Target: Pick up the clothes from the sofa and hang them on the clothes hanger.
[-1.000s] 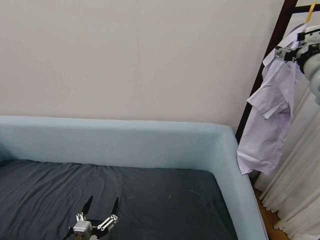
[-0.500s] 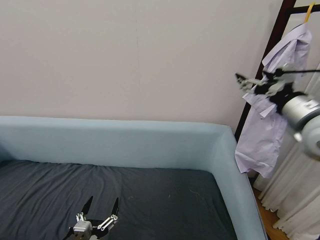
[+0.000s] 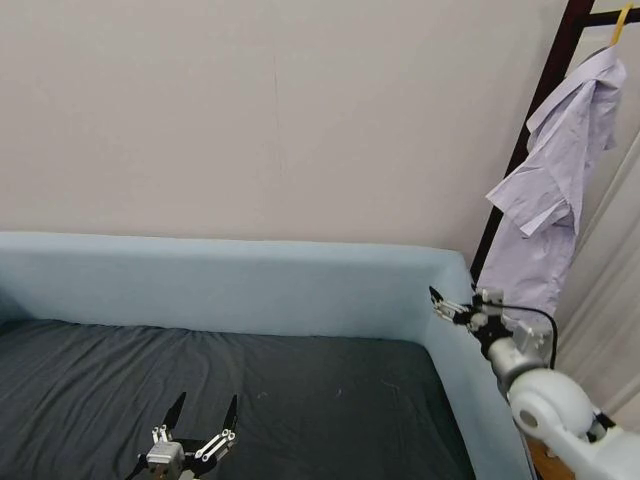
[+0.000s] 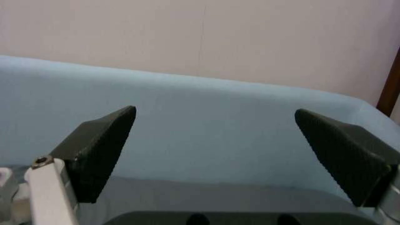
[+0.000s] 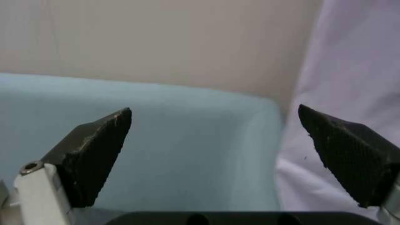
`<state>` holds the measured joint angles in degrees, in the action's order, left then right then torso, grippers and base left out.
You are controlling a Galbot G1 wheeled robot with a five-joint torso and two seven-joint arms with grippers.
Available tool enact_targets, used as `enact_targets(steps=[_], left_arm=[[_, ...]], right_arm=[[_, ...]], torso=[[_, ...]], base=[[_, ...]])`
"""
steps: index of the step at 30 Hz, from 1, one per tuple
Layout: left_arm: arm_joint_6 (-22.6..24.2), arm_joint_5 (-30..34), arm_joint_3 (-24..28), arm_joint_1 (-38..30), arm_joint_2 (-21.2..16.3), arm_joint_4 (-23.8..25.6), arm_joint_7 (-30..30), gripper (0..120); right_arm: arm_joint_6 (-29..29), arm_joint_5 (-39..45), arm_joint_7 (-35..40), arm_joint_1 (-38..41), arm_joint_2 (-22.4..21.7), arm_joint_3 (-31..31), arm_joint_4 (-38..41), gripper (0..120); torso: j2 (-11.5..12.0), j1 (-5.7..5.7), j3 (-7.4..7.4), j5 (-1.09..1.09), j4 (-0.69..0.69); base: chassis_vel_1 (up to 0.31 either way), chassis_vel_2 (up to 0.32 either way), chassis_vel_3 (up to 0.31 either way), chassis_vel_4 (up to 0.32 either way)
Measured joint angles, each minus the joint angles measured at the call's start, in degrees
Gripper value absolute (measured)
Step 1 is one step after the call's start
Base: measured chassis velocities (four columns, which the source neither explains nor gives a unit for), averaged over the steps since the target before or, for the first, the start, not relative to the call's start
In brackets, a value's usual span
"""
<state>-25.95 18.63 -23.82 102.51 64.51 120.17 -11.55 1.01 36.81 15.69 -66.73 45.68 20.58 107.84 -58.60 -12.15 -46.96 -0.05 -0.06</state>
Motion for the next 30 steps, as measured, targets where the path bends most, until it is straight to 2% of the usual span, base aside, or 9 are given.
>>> enact_targets(steps=[1, 2, 4, 5, 8, 11, 14, 20, 30], left_arm=[[0.0, 0.0, 0.0, 0.0, 0.0, 0.0, 0.0, 100], [0.0, 0.0, 0.0, 0.0, 0.0, 0.0, 0.0, 100], [0.0, 0.0, 0.0, 0.0, 0.0, 0.0, 0.0, 100], [0.0, 0.0, 0.0, 0.0, 0.0, 0.0, 0.0, 100], [0.0, 0.0, 0.0, 0.0, 0.0, 0.0, 0.0, 100], [0.0, 0.0, 0.0, 0.0, 0.0, 0.0, 0.0, 100], [0.0, 0.0, 0.0, 0.0, 0.0, 0.0, 0.0, 100], [0.0, 0.0, 0.0, 0.0, 0.0, 0.0, 0.0, 100], [0.0, 0.0, 0.0, 0.0, 0.0, 0.0, 0.0, 100]], right_arm=[[3.0, -4.4, -2.0, -4.8, 2.5, 4.2, 0.1, 100], [3.0, -4.4, -2.0, -4.8, 2.5, 4.2, 0.1, 100], [7.4, -9.4, -5.2, -13.5, 7.3, 10.8, 2.0, 100], [7.4, -9.4, -5.2, -13.5, 7.3, 10.8, 2.0, 100], [13.9, -14.6, -10.0, -25.1, 14.0, 17.9, 5.2, 100], [17.4, -16.3, -12.3, -31.5, 17.1, 20.3, 7.0, 100], [23.9, -19.7, -14.5, -39.3, 22.0, 21.3, 9.5, 100], [25.6, -20.9, -14.7, -40.8, 25.6, 19.9, 12.8, 100], [24.5, -21.3, -14.2, -40.6, 26.1, 18.5, 13.9, 100]], torso=[[0.0, 0.00, 0.00, 0.00, 0.00], [0.0, 0.00, 0.00, 0.00, 0.00], [0.0, 0.00, 0.00, 0.02, -0.03], [0.0, 0.00, 0.00, 0.02, -0.03], [0.0, 0.01, 0.01, 0.00, -0.02], [0.0, 0.01, 0.01, -0.01, -0.03], [0.0, 0.01, 0.01, -0.01, -0.03], [0.0, 0.00, 0.00, 0.00, 0.01], [0.0, 0.00, 0.00, 0.00, -0.01]], base=[[0.000, 0.000, 0.000, 0.000], [0.000, 0.000, 0.000, 0.000], [0.000, 0.000, 0.000, 0.000], [0.000, 0.000, 0.000, 0.000], [0.000, 0.000, 0.000, 0.000], [0.000, 0.000, 0.000, 0.000], [0.000, 0.000, 0.000, 0.000], [0.000, 0.000, 0.000, 0.000], [0.000, 0.000, 0.000, 0.000]])
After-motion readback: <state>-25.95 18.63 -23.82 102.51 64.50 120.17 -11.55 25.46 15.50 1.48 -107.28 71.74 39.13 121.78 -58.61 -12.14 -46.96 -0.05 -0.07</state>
